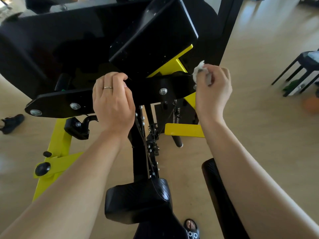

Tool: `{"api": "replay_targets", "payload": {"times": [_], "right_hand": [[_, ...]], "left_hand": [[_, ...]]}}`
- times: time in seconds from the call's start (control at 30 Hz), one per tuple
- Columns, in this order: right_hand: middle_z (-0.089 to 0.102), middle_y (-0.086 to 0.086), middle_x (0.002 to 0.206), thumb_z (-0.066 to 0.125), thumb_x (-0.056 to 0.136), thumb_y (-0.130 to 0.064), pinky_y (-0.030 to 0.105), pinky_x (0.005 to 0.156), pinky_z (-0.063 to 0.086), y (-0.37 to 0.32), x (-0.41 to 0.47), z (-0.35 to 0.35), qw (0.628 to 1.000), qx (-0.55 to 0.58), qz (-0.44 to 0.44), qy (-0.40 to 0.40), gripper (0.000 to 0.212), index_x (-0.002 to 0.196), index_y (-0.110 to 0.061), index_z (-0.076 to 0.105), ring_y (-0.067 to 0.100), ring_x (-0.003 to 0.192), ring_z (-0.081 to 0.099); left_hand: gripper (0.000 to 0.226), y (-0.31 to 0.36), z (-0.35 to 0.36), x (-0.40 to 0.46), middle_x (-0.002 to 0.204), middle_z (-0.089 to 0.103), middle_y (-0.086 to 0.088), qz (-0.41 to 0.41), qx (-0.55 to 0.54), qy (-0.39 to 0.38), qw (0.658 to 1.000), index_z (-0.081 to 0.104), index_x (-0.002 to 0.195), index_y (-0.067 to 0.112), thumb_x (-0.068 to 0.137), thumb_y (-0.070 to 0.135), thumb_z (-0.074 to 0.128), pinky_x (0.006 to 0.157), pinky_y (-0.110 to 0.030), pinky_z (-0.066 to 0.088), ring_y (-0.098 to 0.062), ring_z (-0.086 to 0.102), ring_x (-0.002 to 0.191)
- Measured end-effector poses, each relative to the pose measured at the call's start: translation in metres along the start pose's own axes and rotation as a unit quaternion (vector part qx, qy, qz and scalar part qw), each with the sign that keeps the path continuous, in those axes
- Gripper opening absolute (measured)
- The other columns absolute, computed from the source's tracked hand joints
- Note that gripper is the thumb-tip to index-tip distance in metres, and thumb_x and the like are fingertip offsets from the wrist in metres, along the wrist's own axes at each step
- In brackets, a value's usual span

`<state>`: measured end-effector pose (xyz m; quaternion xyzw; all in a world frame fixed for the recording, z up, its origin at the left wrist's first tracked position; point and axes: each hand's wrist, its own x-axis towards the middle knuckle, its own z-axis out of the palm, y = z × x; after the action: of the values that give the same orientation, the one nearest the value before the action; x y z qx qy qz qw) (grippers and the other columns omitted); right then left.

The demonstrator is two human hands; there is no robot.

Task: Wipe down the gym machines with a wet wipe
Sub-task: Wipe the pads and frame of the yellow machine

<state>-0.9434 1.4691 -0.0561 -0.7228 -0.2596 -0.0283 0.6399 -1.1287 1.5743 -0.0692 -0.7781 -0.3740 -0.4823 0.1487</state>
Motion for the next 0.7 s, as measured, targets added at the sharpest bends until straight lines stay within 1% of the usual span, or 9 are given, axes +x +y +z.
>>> {"api": "replay_targets", "payload": {"times": [0.1, 0.23, 0.3, 0.37, 0.43, 0.5, 0.53, 0.6, 0.7], "right_hand": [[0.063, 0.005, 0.107, 0.057, 0.099, -0.012, 0.002, 0.075, 0.036, 0.015, 0.003, 0.006, 0.995, -0.063, -0.071, -0.037, 0.020, 0.101, -0.003, 0.075, 0.003, 0.087, 0.053], [0.062, 0.004, 0.105, 0.055, 0.101, -0.014, 0.002, 0.073, 0.035, 0.022, 0.005, 0.003, 0.994, -0.082, -0.061, -0.028, 0.021, 0.101, -0.005, 0.074, 0.006, 0.086, 0.052], [0.058, 0.000, 0.093, 0.054, 0.101, -0.017, 0.007, 0.067, 0.034, 0.033, 0.007, 0.001, 0.996, -0.089, 0.026, -0.018, 0.022, 0.090, -0.010, 0.072, 0.006, 0.075, 0.048], [0.053, -0.002, 0.075, 0.056, 0.098, -0.019, 0.020, 0.066, 0.038, 0.047, 0.002, 0.001, 0.983, -0.049, 0.175, -0.039, 0.025, 0.076, -0.012, 0.064, 0.007, 0.065, 0.045], [0.064, 0.000, 0.077, 0.062, 0.097, -0.013, 0.026, 0.074, 0.049, 0.051, -0.018, 0.005, 0.929, 0.121, 0.340, -0.084, 0.015, 0.085, -0.010, 0.071, 0.010, 0.074, 0.061], [0.072, 0.004, 0.091, 0.063, 0.097, -0.005, 0.025, 0.084, 0.053, 0.043, -0.043, 0.009, 0.866, 0.244, 0.421, -0.112, 0.009, 0.101, -0.003, 0.071, 0.013, 0.088, 0.069], [0.074, 0.003, 0.090, 0.063, 0.097, -0.004, 0.025, 0.087, 0.053, 0.035, -0.055, 0.011, 0.849, 0.268, 0.437, -0.124, 0.009, 0.101, -0.003, 0.071, 0.013, 0.089, 0.070], [0.077, -0.003, 0.080, 0.063, 0.097, -0.004, 0.025, 0.088, 0.053, 0.015, -0.073, 0.012, 0.846, 0.286, 0.425, -0.146, 0.010, 0.096, -0.009, 0.072, 0.012, 0.088, 0.071], [0.078, -0.004, 0.089, 0.065, 0.096, -0.013, 0.032, 0.094, 0.055, -0.024, -0.085, 0.016, 0.905, 0.252, 0.300, -0.164, 0.014, 0.092, -0.020, 0.076, 0.016, 0.098, 0.072]], "left_hand": [[0.025, 0.000, 0.000, -0.001, 0.109, 0.068, -0.009, -0.001, 0.005, -0.007, 1.000, 0.067, 0.110, 0.006, 0.101, 0.005, 0.044, 0.088, -0.036, 0.048, -0.028, 0.061, 0.101], [0.024, 0.000, -0.001, 0.000, 0.109, 0.068, -0.009, -0.001, 0.005, -0.010, 1.000, 0.067, 0.111, 0.006, 0.100, 0.004, 0.045, 0.088, -0.038, 0.049, -0.029, 0.061, 0.101], [0.024, 0.000, -0.001, 0.000, 0.109, 0.068, -0.009, -0.001, 0.002, -0.012, 1.000, 0.067, 0.111, 0.006, 0.100, 0.004, 0.046, 0.088, -0.038, 0.050, -0.029, 0.061, 0.101], [0.024, 0.002, -0.002, 0.001, 0.107, 0.068, -0.008, 0.001, 0.000, -0.014, 1.000, 0.067, 0.110, 0.006, 0.100, 0.004, 0.046, 0.088, -0.038, 0.051, -0.028, 0.061, 0.100], [0.024, 0.001, -0.004, 0.002, 0.107, 0.068, -0.008, 0.002, -0.008, -0.026, 1.000, 0.067, 0.110, 0.006, 0.100, 0.005, 0.045, 0.089, -0.039, 0.051, -0.028, 0.061, 0.100], [0.025, 0.001, -0.007, 0.004, 0.108, 0.068, -0.008, 0.003, -0.011, -0.050, 0.999, 0.067, 0.110, 0.006, 0.102, 0.006, 0.043, 0.091, -0.038, 0.050, -0.028, 0.061, 0.101], [0.027, 0.001, -0.009, 0.005, 0.108, 0.068, -0.008, 0.001, -0.014, -0.067, 0.998, 0.066, 0.111, 0.006, 0.103, 0.008, 0.041, 0.092, -0.039, 0.050, -0.028, 0.061, 0.103], [0.030, 0.001, -0.019, 0.008, 0.114, 0.068, -0.008, -0.011, -0.040, -0.116, 0.992, 0.065, 0.116, 0.006, 0.105, 0.013, 0.038, 0.096, -0.038, 0.050, -0.027, 0.061, 0.109], [0.034, -0.003, -0.045, 0.014, 0.130, 0.063, -0.007, -0.051, -0.116, -0.176, 0.976, 0.059, 0.131, 0.007, 0.106, 0.020, 0.039, 0.103, -0.032, 0.046, -0.023, 0.055, 0.123]]}}
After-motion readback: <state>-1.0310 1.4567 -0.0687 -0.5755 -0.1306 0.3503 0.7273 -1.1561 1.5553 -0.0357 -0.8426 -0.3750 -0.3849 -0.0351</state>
